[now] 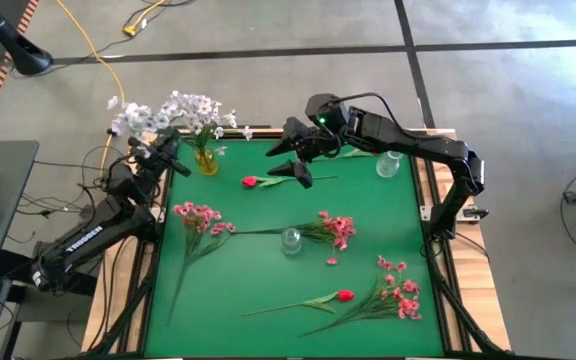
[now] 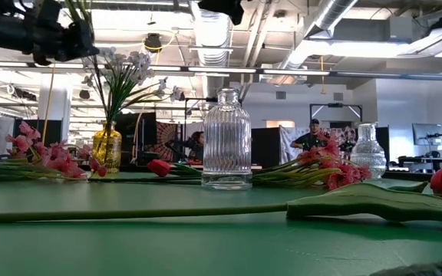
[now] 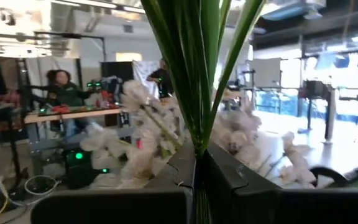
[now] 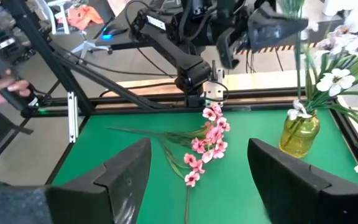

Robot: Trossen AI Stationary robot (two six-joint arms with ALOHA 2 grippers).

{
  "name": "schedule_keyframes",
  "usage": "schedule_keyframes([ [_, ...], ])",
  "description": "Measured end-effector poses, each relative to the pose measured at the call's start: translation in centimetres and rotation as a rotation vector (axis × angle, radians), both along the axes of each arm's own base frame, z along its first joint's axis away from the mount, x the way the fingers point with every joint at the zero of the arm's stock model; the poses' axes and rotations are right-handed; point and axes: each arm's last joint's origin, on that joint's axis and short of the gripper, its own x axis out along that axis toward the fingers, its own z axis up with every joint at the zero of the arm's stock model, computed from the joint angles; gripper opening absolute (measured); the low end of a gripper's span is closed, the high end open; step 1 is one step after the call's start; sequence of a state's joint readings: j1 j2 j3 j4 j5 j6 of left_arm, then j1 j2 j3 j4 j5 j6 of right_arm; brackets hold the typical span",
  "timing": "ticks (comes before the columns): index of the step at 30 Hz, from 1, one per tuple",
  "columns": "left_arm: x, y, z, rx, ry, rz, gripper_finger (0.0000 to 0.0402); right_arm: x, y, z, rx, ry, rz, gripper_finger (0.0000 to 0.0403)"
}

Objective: Sort flowers into vase by color
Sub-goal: Put the white flowers into the yellow vase

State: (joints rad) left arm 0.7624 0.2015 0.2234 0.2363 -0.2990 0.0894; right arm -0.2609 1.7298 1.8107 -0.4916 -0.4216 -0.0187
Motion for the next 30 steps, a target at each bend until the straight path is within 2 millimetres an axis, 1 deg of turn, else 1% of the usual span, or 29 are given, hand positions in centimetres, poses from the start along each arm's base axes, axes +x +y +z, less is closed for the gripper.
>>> schedule_keyframes([
  [5,-0.8,-0.3,0.1,-0.027,-0.073,0.110,0.0000,0.1,0.4,0.0,-0.016,0.001,0.019,0.0295],
  [11,-0.8,-0.3,-0.6,-0.120,-0.128,0.103,0.0000,0.1,0.5,0.0,-0.032,-0.006,0.026,0.0295],
  [17,-0.9,-0.2,-0.7,-0.142,-0.162,0.112,0.0000,0.1,0.4,0.0,-0.033,-0.006,0.025,0.0295],
  [20,-0.7,-0.4,-0.2,-0.105,-0.173,0.013,0.0000,0.1,0.4,0.0,-0.033,-0.006,0.025,0.0295],
  [23,-0.4,-0.8,0.2,-0.033,-0.102,-0.132,0.0000,0.1,0.4,0.0,-0.032,-0.005,0.025,0.0295],
  [30,-0.3,-1.5,1.7,0.023,-0.063,-0.338,0.0000,0.1,0.4,0.0,-0.032,-0.005,0.025,0.0295],
])
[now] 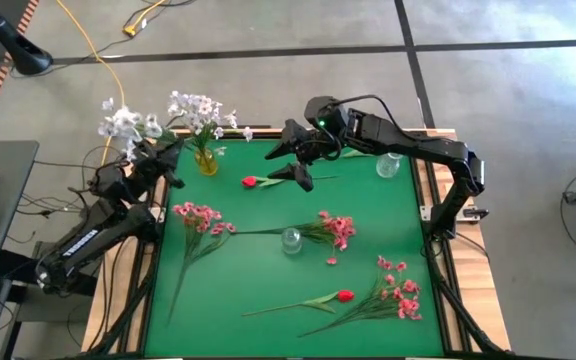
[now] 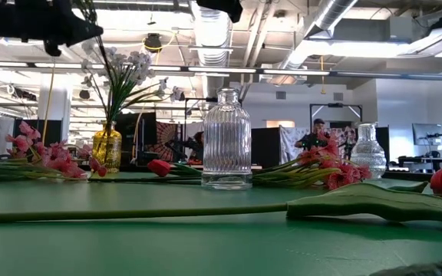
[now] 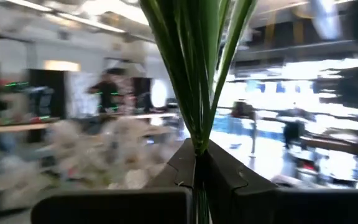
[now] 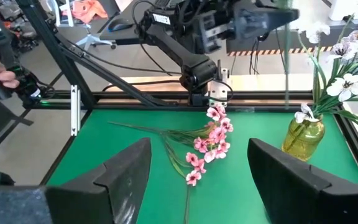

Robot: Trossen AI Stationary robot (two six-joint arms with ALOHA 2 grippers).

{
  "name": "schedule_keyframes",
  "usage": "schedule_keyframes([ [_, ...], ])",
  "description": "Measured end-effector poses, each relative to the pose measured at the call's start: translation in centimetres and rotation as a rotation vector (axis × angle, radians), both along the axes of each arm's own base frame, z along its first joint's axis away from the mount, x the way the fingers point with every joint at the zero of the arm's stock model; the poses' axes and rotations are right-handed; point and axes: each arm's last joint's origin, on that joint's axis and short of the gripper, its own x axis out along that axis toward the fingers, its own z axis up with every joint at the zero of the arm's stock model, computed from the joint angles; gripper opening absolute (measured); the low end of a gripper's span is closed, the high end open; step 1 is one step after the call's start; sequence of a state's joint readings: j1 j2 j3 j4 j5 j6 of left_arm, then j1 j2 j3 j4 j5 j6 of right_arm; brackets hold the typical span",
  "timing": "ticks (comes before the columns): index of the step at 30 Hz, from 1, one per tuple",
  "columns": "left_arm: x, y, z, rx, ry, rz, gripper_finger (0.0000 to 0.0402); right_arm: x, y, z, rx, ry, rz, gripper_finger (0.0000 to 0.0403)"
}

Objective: Sort flowers into vase by color
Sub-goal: Put the white flowers into the yellow vase

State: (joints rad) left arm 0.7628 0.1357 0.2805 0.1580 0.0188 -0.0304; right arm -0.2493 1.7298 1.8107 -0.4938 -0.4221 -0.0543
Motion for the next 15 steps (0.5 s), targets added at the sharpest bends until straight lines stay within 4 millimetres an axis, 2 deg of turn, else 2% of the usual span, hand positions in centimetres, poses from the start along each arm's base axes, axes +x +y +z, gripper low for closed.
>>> schedule_keyframes([
  [3,0.1,-0.2,-0.1,-0.056,0.068,-0.088,0.0000,0.0,0.0,0.0,0.000,0.000,0.000,0.0295],
  [6,0.0,-0.3,-0.7,-0.151,0.161,-0.090,0.0000,0.0,0.0,0.0,0.000,0.000,0.000,0.0295],
  [10,-0.5,-0.4,-0.8,-0.212,0.209,0.012,0.0000,0.0,0.0,0.0,0.000,0.000,0.000,0.0295],
  [15,-1.8,-0.8,0.2,-0.200,0.186,0.212,0.0000,0.0,0.0,0.0,0.001,0.002,0.000,0.0295],
])
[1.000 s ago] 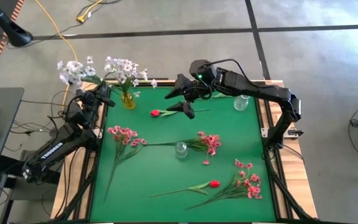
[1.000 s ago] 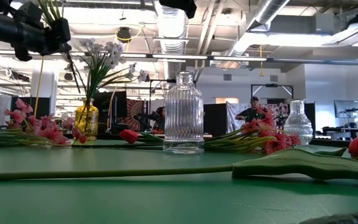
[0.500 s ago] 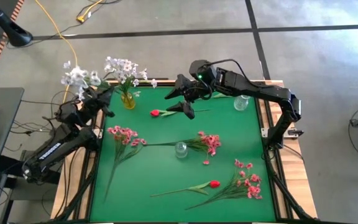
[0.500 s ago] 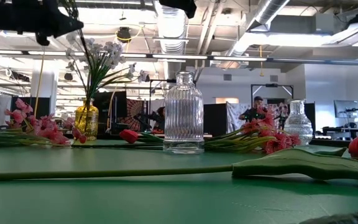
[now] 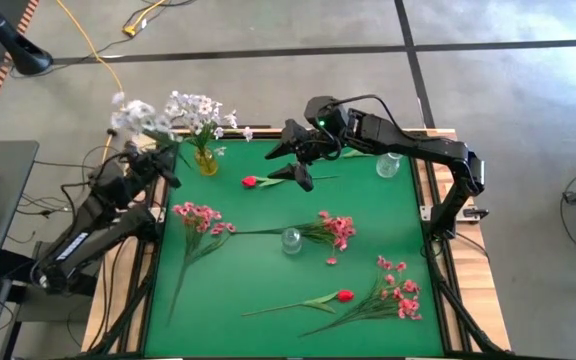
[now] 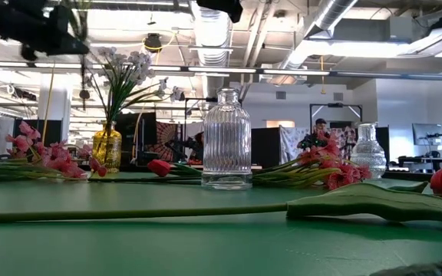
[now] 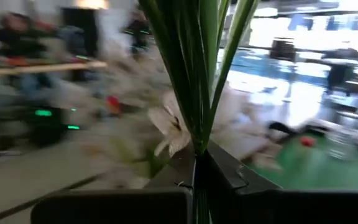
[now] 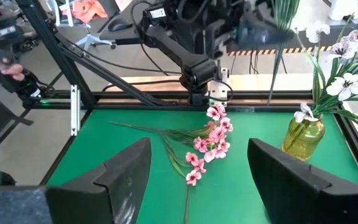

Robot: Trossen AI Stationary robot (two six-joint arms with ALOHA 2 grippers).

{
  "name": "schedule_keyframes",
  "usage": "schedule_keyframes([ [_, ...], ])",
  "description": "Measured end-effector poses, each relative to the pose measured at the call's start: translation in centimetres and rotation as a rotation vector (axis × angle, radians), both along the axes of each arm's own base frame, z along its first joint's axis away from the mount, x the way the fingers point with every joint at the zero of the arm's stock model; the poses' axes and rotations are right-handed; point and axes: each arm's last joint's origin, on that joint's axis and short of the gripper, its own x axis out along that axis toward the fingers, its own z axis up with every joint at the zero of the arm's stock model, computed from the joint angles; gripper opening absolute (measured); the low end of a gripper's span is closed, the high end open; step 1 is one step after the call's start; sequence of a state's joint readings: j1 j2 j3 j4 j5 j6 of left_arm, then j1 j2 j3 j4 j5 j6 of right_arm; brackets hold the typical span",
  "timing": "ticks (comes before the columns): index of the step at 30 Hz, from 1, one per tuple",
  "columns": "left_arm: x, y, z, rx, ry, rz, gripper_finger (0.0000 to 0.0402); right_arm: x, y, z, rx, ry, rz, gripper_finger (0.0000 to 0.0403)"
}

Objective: Sort flowers into vase by color
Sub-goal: Put the white flowers into the yellow vase

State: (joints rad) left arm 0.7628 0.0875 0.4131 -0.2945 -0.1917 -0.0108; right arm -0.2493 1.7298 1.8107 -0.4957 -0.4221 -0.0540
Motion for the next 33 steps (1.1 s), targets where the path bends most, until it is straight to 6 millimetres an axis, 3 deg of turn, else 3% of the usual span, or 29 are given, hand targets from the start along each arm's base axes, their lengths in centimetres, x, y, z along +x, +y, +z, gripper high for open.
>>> schedule_keyframes([
  [5,-1.6,-1.0,1.1,0.045,-0.007,0.134,0.0000,0.0,0.0,-0.1,0.001,0.007,0.000,0.0295],
  [11,-2.4,-1.3,1.1,-0.002,-0.048,0.272,0.0000,0.0,-0.1,0.0,-0.018,-0.002,0.005,0.0295],
  [18,-1.1,-0.1,-1.0,-0.043,-0.141,0.223,0.0000,0.1,-0.1,0.2,-0.033,-0.024,0.008,0.0295],
  [25,0.4,1.0,-2.6,0.117,-0.289,0.157,0.0000,0.1,-0.1,0.1,-0.036,-0.023,0.008,0.0295],
  [33,0.7,1.4,-3.9,0.110,-0.289,0.196,0.0000,0.1,-0.1,0.1,-0.036,-0.023,0.008,0.0295],
])
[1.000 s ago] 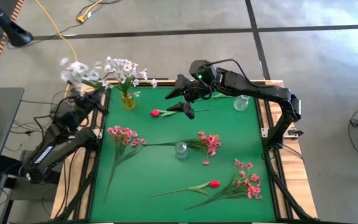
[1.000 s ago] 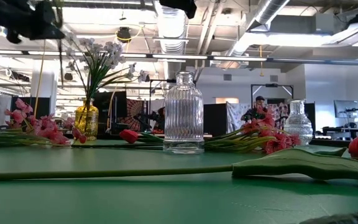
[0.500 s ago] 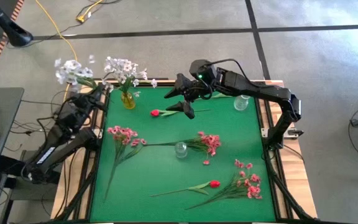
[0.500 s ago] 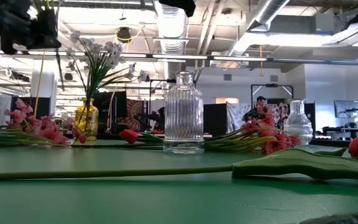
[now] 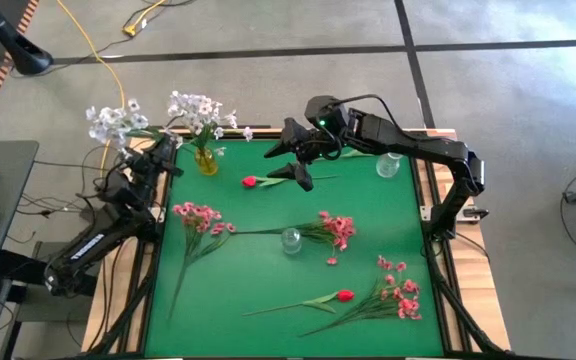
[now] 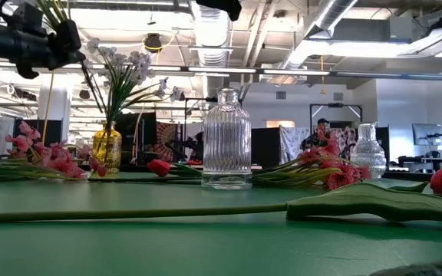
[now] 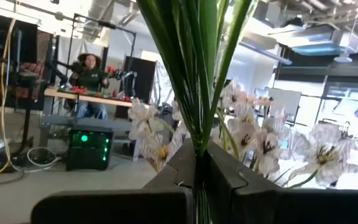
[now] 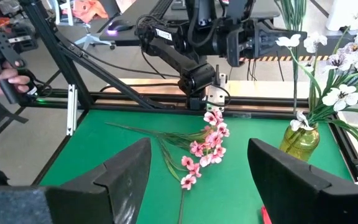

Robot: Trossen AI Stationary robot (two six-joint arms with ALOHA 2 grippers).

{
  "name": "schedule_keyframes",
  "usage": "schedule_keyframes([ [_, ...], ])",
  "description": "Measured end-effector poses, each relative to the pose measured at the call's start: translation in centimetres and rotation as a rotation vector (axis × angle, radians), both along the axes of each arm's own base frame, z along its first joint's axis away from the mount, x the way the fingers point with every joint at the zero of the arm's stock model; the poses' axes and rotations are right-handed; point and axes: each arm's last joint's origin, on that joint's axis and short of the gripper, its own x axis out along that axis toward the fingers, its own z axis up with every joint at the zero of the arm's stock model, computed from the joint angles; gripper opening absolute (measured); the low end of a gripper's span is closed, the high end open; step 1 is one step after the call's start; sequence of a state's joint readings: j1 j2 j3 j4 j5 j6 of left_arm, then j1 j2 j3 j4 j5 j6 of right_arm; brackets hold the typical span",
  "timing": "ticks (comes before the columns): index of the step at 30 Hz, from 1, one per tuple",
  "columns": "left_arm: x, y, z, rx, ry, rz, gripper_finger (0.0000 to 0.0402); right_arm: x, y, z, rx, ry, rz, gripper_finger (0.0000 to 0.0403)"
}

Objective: Sort flowers into vase by color
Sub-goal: Put the white flowers into the yellow vase

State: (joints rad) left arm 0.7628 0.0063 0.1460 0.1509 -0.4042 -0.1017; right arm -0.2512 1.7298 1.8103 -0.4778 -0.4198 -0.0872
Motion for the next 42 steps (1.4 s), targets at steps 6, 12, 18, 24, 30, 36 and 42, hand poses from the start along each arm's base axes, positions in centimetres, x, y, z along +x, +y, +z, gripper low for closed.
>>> schedule_keyframes([
  [6,0.0,0.0,0.0,0.003,0.010,0.005,0.0000,0.0,0.0,0.0,0.000,0.000,-0.001,0.0295],
  [12,0.5,0.5,-0.2,-0.018,0.051,0.024,0.0000,-0.1,-0.4,0.1,-0.002,-0.006,-0.011,0.0295],
  [18,1.3,1.4,0.2,0.012,0.099,0.053,0.0000,-0.2,-1.1,0.1,-0.005,-0.016,-0.030,0.0295],
  [24,2.0,2.1,-0.2,-0.023,0.130,0.050,0.0000,-0.3,-1.5,0.1,0.003,-0.014,-0.044,0.0295],
  [30,2.4,2.4,-0.5,-0.035,0.170,0.051,0.0000,-0.3,-1.5,0.1,0.005,-0.013,-0.044,0.0295],
  [36,3.0,2.8,-1.1,-0.072,0.219,0.013,0.0000,-0.3,-1.5,0.1,0.004,-0.013,-0.044,0.0295],
  [42,3.7,3.5,-2.0,-0.134,0.279,-0.013,0.0000,-0.3,-1.5,0.1,0.002,-0.014,-0.043,0.0295],
])
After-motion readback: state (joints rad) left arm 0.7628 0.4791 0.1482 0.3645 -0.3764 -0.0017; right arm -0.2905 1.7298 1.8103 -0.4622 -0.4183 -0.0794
